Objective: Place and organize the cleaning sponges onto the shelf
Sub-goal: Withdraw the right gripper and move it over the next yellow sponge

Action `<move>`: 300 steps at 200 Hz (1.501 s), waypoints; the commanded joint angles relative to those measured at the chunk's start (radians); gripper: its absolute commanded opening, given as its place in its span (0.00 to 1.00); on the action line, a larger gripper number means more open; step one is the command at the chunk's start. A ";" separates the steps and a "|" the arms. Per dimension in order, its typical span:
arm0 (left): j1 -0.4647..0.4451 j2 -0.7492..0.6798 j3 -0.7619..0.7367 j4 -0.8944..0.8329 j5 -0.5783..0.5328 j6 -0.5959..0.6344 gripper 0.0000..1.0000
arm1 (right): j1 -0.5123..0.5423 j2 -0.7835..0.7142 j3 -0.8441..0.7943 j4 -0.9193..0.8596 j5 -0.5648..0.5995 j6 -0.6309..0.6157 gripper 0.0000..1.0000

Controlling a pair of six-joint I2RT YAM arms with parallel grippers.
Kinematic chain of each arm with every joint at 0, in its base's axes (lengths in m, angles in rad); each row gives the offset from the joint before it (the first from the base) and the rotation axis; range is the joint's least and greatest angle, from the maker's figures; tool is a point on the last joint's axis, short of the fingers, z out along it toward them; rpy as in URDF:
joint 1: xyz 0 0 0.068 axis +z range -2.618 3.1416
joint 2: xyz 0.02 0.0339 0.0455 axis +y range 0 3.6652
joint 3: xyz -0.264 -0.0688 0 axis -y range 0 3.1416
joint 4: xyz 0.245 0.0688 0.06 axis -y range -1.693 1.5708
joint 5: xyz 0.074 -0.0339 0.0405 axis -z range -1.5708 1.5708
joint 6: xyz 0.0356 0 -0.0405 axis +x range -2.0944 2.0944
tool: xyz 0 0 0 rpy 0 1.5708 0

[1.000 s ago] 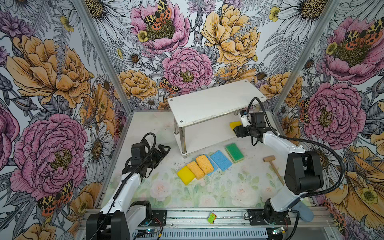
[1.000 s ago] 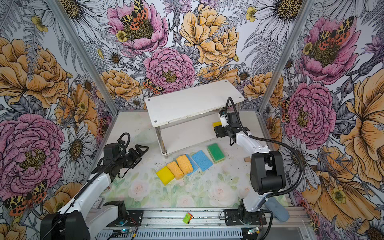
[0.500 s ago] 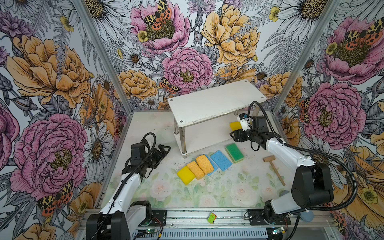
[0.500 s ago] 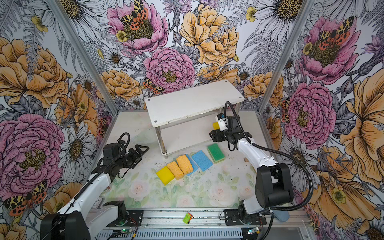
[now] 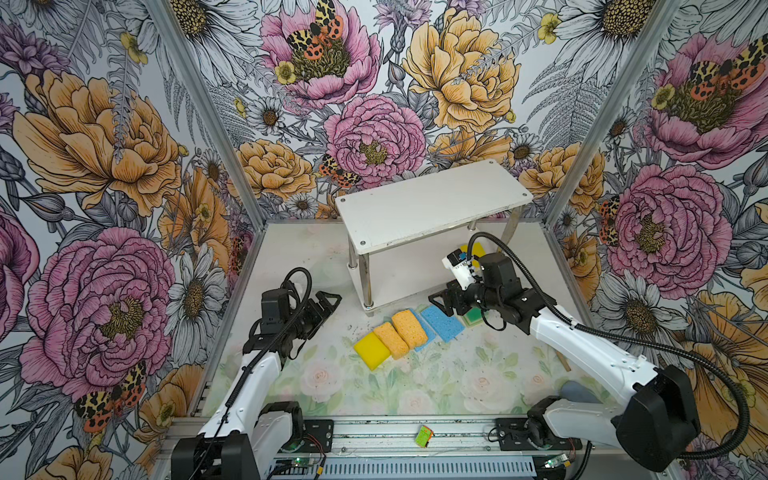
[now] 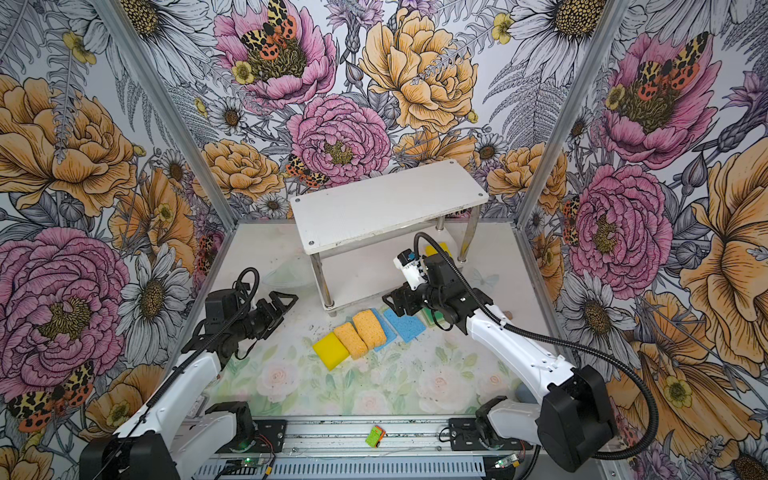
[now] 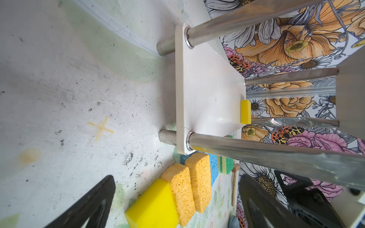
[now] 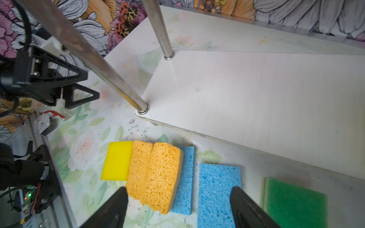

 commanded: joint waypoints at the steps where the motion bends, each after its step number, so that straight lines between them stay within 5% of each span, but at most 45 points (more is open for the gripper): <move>1: 0.001 -0.015 -0.016 0.006 -0.002 0.016 0.99 | 0.112 -0.028 -0.020 0.009 0.079 0.054 0.84; 62: 0.001 0.033 -0.015 0.013 -0.001 0.064 0.99 | 0.387 0.056 -0.021 0.023 0.175 0.135 0.84; 131: 0.005 0.089 -0.009 0.028 0.003 0.073 0.99 | 0.577 0.344 0.119 0.036 0.208 0.241 0.84; 300: 0.022 0.110 -0.032 0.048 0.002 0.079 0.99 | 0.597 0.589 0.287 -0.018 0.388 0.329 0.82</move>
